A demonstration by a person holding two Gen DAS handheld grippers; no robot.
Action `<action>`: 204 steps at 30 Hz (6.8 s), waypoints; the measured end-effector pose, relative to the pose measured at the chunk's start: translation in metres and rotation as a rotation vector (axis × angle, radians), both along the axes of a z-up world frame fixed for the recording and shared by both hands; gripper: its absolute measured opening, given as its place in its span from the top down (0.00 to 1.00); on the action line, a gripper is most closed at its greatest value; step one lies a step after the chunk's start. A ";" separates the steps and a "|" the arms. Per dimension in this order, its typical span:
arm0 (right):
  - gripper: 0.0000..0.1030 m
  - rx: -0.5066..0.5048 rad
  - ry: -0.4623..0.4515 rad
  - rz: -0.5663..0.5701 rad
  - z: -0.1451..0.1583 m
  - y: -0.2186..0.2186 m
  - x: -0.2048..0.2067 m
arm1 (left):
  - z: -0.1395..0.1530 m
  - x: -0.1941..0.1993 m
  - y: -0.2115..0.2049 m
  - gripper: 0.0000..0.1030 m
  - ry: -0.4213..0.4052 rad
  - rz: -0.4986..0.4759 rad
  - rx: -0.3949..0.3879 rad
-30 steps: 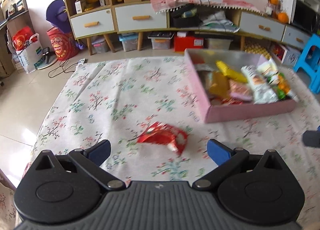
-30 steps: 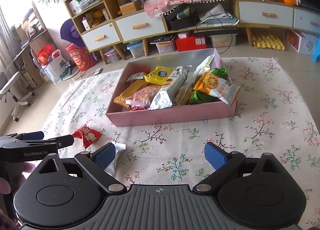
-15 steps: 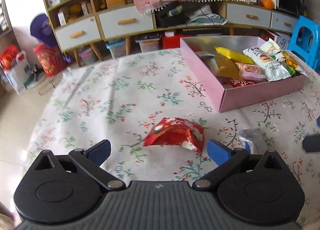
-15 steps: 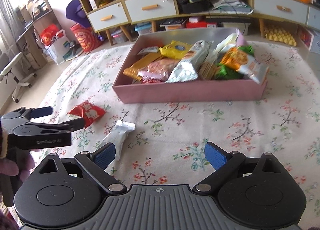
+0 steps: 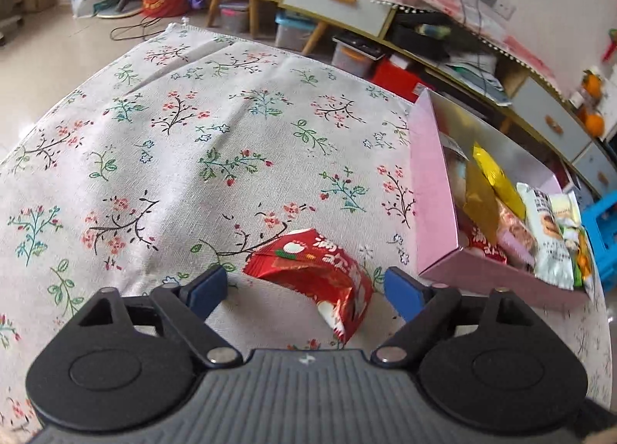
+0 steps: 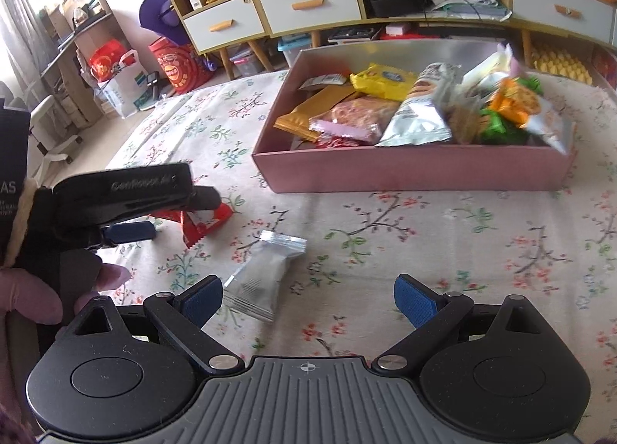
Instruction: Organize snacks
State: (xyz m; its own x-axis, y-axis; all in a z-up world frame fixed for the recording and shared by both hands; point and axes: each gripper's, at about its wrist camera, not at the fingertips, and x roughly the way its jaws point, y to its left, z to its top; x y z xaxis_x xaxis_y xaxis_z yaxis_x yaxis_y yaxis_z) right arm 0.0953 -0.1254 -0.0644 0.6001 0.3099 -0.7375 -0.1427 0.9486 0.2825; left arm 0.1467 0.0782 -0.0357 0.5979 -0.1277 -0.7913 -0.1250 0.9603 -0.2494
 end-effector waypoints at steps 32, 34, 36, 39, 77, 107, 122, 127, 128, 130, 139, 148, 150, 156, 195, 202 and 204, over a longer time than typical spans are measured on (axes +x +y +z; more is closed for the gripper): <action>0.67 -0.171 -0.019 0.124 -0.005 0.018 0.004 | 0.011 -0.014 -0.011 0.70 0.103 -0.164 0.018; 0.67 -0.153 -0.003 0.109 -0.004 0.011 0.005 | 0.012 -0.017 -0.012 0.70 0.109 -0.175 0.006; 0.67 -0.132 0.014 0.089 -0.003 0.003 0.007 | 0.012 -0.019 -0.013 0.71 0.110 -0.185 -0.001; 0.67 -0.095 0.043 0.055 0.000 -0.009 0.009 | 0.014 -0.021 -0.015 0.71 0.106 -0.198 -0.013; 0.67 0.387 0.056 -0.332 0.054 -0.136 0.038 | 0.029 -0.031 -0.055 0.72 0.058 -0.299 -0.136; 0.54 0.465 -0.095 -0.451 0.021 -0.176 0.120 | 0.045 -0.020 -0.074 0.72 0.001 -0.308 -0.192; 0.25 0.399 -0.106 -0.352 0.042 -0.177 0.108 | 0.057 0.060 -0.103 0.71 -0.106 -0.246 -0.052; 0.25 0.398 -0.089 -0.346 0.040 -0.180 0.107 | 0.052 0.080 -0.115 0.71 -0.118 -0.220 -0.010; 0.25 0.398 -0.088 -0.344 0.039 -0.180 0.107 | 0.052 0.082 -0.115 0.70 -0.122 -0.214 -0.004; 0.25 0.395 -0.085 -0.339 0.039 -0.180 0.106 | 0.051 0.086 -0.118 0.70 -0.123 -0.201 0.027; 0.20 0.369 -0.074 -0.318 0.040 -0.171 0.107 | 0.057 0.079 -0.119 0.40 -0.126 -0.216 0.095; 0.19 0.306 -0.064 -0.294 0.052 -0.160 0.088 | 0.068 0.052 -0.111 0.28 -0.117 -0.260 0.135; 0.17 0.285 -0.062 -0.294 0.054 -0.158 0.081 | 0.069 0.045 -0.108 0.26 -0.110 -0.267 0.134; 0.15 0.254 -0.048 -0.299 0.061 -0.148 0.058 | 0.071 0.021 -0.102 0.14 -0.101 -0.296 0.142; 0.03 -0.091 -0.069 -0.283 0.075 -0.100 -0.095 | 0.059 -0.128 -0.089 0.00 -0.084 -0.278 0.249; 0.03 -0.150 -0.073 -0.252 0.073 -0.086 -0.093 | 0.063 -0.129 -0.090 0.00 -0.093 -0.246 0.238; 0.03 -0.163 -0.075 -0.241 0.073 -0.083 -0.093 | 0.062 -0.129 -0.090 0.00 -0.083 -0.235 0.243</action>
State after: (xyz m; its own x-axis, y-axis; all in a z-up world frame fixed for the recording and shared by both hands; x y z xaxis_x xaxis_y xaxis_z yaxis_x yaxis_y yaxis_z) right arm 0.0019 -0.2081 0.0082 0.6967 0.0334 -0.7165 0.0769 0.9897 0.1209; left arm 0.0179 -0.0115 0.0263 0.6383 -0.0835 -0.7652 0.1182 0.9929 -0.0098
